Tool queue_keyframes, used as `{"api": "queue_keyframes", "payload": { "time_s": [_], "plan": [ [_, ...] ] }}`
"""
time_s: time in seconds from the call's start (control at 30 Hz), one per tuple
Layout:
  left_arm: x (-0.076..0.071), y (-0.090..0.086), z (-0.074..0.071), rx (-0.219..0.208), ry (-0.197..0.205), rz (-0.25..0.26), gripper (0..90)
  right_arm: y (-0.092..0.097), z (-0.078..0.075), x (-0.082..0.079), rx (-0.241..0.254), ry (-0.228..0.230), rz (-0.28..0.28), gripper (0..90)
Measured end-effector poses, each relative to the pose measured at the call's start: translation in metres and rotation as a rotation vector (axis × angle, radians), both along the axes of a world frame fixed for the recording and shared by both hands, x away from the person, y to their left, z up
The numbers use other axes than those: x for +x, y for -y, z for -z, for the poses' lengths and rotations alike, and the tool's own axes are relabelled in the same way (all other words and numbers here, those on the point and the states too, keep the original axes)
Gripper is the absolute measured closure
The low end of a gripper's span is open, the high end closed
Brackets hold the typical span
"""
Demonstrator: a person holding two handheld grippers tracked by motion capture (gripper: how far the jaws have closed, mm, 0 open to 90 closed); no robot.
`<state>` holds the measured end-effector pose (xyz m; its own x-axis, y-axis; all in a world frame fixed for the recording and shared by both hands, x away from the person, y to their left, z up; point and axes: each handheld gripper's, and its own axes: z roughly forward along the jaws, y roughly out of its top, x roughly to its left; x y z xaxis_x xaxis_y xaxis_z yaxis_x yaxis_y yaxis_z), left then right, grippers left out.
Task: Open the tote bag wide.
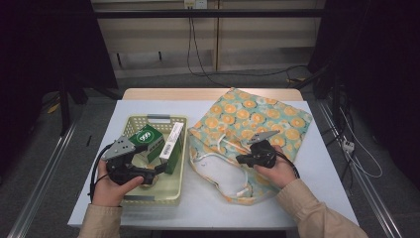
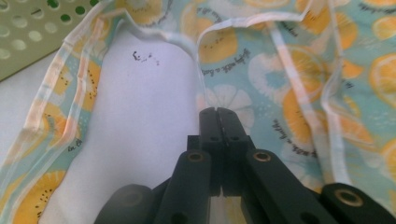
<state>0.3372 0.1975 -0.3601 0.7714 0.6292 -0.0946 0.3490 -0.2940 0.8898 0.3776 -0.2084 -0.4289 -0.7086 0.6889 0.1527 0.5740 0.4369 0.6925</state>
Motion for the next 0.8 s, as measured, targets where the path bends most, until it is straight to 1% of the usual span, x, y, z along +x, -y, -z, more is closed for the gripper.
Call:
{"api": "queue_keyframes", "payload": {
  "time_s": [0.03, 0.1, 0.17, 0.2, 0.3, 0.37, 0.43, 0.5, 0.53, 0.6, 0.63, 0.67, 0.73, 0.8],
  "plan": [
    [0.000, 0.000, 0.000, -0.001, -0.001, -0.001, 5.1, 0.001, -0.001, 0.000, 0.004, -0.001, 0.004, 90.0],
    [0.000, 0.001, 0.000, 0.003, 0.000, 0.003, 5.2, 0.004, -0.004, 0.002, 0.038, -0.015, 0.003, 90.0],
    [0.000, 0.001, 0.000, 0.002, 0.000, 0.003, 5.3, 0.004, -0.006, 0.001, 0.003, 0.004, 0.004, 90.0],
    [0.000, 0.001, 0.000, 0.001, -0.001, 0.002, 5.2, 0.005, -0.007, 0.002, -0.002, 0.007, 0.007, 90.0],
    [0.000, 0.000, 0.000, -0.001, -0.001, 0.000, 5.2, 0.010, -0.010, 0.007, 0.019, 0.011, 0.026, 90.0],
    [0.000, 0.001, 0.001, -0.003, -0.001, 0.001, 5.3, 0.017, -0.013, 0.014, 0.015, 0.025, 0.054, 90.0],
    [0.001, 0.002, 0.001, 0.001, -0.004, 0.002, 5.3, 0.024, -0.016, 0.023, 0.035, 0.018, 0.081, 90.0],
    [0.001, 0.002, 0.001, 0.004, -0.003, 0.004, 5.2, 0.031, -0.018, 0.031, 0.031, 0.034, 0.107, 90.0],
    [0.001, 0.002, 0.001, 0.004, -0.002, 0.002, 5.3, 0.036, -0.018, 0.037, 0.037, 0.029, 0.126, 90.0],
    [0.001, 0.002, 0.001, 0.002, -0.003, 0.003, 5.3, 0.043, -0.017, 0.045, 0.031, 0.034, 0.158, 90.0],
    [0.001, 0.002, 0.002, 0.000, -0.004, 0.003, 5.3, 0.046, -0.015, 0.049, 0.037, 0.033, 0.173, 90.0],
    [0.001, 0.002, 0.002, 0.005, -0.003, 0.006, 5.3, 0.050, -0.013, 0.052, 0.033, 0.036, 0.191, 90.0],
    [0.001, 0.002, 0.002, 0.004, -0.003, 0.005, 5.3, 0.056, -0.008, 0.059, 0.051, 0.020, 0.218, 90.0],
    [0.002, 0.001, 0.002, 0.004, -0.003, 0.003, 5.3, 0.060, -0.004, 0.063, 0.053, 0.021, 0.237, 90.0]
  ]
}}
